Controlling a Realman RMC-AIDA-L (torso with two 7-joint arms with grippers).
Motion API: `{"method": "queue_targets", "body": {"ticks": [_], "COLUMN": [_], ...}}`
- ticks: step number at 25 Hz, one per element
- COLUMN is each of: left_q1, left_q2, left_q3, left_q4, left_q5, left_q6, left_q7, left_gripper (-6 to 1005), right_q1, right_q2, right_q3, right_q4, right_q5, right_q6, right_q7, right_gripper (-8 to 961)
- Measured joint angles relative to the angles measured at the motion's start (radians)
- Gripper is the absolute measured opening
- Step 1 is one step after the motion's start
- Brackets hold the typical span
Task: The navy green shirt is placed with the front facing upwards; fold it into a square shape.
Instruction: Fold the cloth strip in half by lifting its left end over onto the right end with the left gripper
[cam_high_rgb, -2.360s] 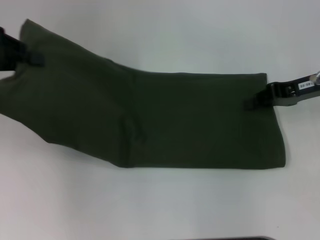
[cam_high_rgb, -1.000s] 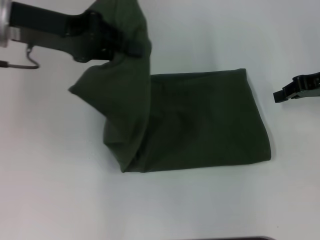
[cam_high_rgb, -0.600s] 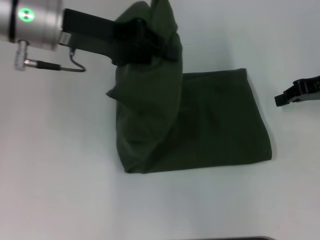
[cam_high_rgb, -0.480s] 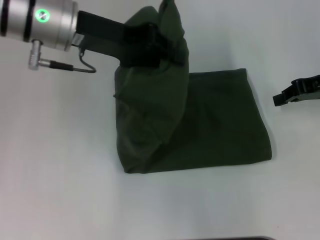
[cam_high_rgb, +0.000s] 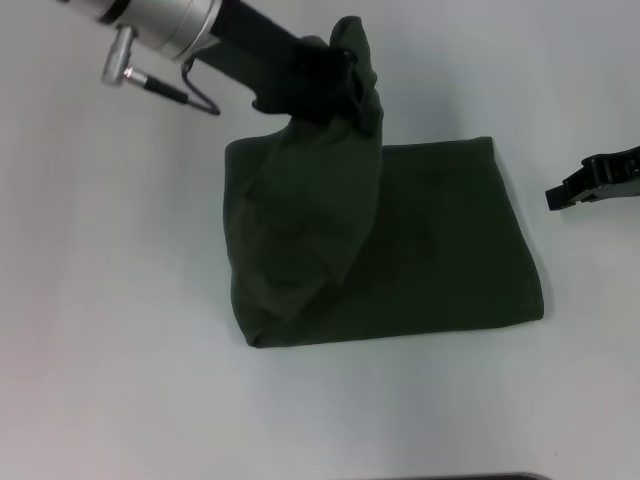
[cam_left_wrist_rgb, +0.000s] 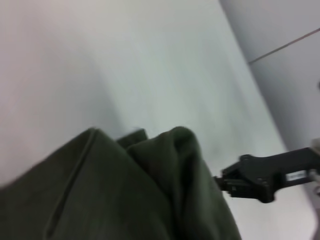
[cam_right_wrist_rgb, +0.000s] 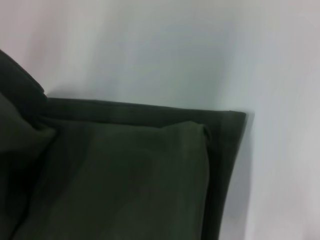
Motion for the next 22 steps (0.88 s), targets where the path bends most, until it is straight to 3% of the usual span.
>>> {"method": "queue_targets", "body": {"ticks": [4, 9, 15, 22], "left_q1": [-0.078, -0.152, -0.198, -0.208], "left_q2": [-0.010, -0.047, -0.053, -0.053], "left_q3": [0.039, 0.072, 0.145, 0.211], "left_q4": [-0.009, 0.039, 0.115, 0.142], "left_q5": [0.104, 0.153, 0.076, 0.012], "left_q6": [-0.006, -0.057, -0.119, -0.150], "left_q7": [-0.067, -0.080, -0.081, -0.082], "left_gripper": [74, 74, 74, 73], "right_q1": [0.006, 0.012, 0.018, 0.023], "right_q2": [0.000, 0.002, 0.003, 0.007], "right_q3": [0.004, 0.004, 0.001, 0.000], "right_q4": [0.000, -0.001, -0.001, 0.003], "right_q5": [-0.026, -0.037, -0.038, -0.038], "right_q6": [0.001, 0.008, 0.016, 0.019], "right_q7": [0.013, 0.025, 0.033, 0.035], "right_gripper": [10, 10, 10, 10]}}
